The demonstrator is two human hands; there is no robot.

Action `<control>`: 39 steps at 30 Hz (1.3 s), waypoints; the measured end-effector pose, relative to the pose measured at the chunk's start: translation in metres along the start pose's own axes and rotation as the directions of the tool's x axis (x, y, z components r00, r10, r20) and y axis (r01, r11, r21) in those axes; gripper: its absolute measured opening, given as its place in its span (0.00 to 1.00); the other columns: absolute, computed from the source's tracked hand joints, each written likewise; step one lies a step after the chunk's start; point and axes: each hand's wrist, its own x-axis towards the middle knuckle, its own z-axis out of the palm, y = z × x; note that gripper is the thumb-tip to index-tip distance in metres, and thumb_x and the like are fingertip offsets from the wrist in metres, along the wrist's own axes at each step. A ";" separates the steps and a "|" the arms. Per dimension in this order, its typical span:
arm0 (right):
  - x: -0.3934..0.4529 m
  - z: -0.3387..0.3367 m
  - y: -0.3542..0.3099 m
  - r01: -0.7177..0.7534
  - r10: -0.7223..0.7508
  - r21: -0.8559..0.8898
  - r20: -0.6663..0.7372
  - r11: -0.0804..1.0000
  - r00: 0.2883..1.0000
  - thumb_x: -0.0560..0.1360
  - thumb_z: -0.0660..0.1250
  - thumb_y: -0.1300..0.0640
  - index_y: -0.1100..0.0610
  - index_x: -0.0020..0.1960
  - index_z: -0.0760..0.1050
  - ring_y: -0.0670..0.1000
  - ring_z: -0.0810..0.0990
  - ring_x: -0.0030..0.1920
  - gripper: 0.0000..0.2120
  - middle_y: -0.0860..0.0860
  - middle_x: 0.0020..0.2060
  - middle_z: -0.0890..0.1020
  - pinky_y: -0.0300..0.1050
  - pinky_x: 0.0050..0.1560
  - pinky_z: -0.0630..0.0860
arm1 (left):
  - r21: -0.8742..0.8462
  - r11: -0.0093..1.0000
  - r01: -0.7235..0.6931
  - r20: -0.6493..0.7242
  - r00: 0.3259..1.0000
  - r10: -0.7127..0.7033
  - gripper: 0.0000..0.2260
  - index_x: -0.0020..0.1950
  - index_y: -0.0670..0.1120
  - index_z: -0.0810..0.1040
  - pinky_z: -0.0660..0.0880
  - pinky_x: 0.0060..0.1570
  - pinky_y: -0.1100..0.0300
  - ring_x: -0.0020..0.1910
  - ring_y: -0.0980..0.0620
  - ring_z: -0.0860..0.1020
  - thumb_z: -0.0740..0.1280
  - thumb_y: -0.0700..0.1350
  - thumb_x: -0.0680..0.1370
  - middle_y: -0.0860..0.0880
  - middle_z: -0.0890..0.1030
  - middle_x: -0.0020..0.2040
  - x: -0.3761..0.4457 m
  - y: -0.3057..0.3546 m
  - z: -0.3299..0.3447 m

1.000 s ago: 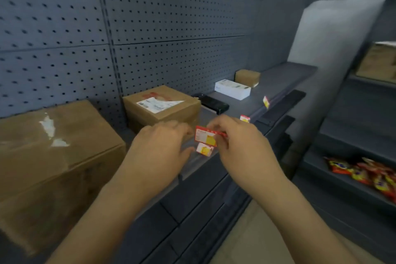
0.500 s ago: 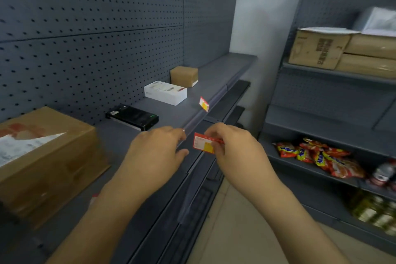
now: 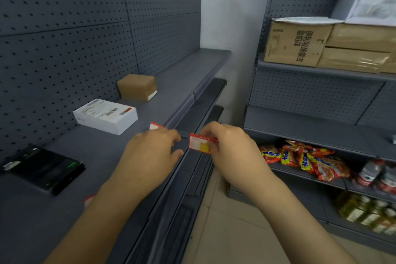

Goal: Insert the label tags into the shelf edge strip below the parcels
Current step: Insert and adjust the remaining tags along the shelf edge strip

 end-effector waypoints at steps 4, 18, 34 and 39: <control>0.042 0.000 0.052 0.041 -0.042 0.049 0.032 0.998 0.999 0.75 0.63 0.62 0.49 0.55 0.74 0.52 0.79 0.49 0.12 0.48 0.50 0.81 0.49 0.45 0.77 | -0.005 0.999 0.049 0.048 0.998 -0.049 0.13 0.60 0.53 0.75 0.74 0.51 0.56 0.52 0.52 0.78 0.65 0.52 0.76 0.53 0.80 0.56 0.050 0.020 0.029; 0.190 0.051 0.148 0.108 -0.128 0.111 0.185 0.988 0.974 0.73 0.63 0.64 0.49 0.55 0.73 0.54 0.79 0.48 0.14 0.50 0.49 0.81 0.52 0.45 0.78 | 0.094 0.972 0.215 0.125 0.966 -0.226 0.15 0.63 0.53 0.72 0.71 0.55 0.58 0.56 0.51 0.77 0.62 0.54 0.78 0.53 0.78 0.60 0.179 0.004 0.101; 0.337 0.132 0.183 0.190 -0.297 0.316 0.333 0.929 0.895 0.72 0.63 0.67 0.50 0.57 0.75 0.52 0.79 0.50 0.17 0.52 0.52 0.81 0.52 0.51 0.78 | 0.241 0.884 0.400 0.146 0.886 -0.441 0.11 0.59 0.50 0.73 0.74 0.49 0.56 0.54 0.47 0.78 0.59 0.52 0.80 0.50 0.79 0.57 0.280 -0.029 0.173; 0.371 0.143 0.201 0.291 -0.455 0.431 0.347 0.854 0.820 0.73 0.64 0.64 0.47 0.52 0.76 0.50 0.80 0.47 0.14 0.49 0.47 0.82 0.54 0.46 0.80 | 0.228 0.779 0.585 0.077 0.786 -0.613 0.09 0.55 0.50 0.79 0.77 0.44 0.54 0.48 0.45 0.82 0.66 0.49 0.76 0.49 0.83 0.51 0.291 -0.007 0.179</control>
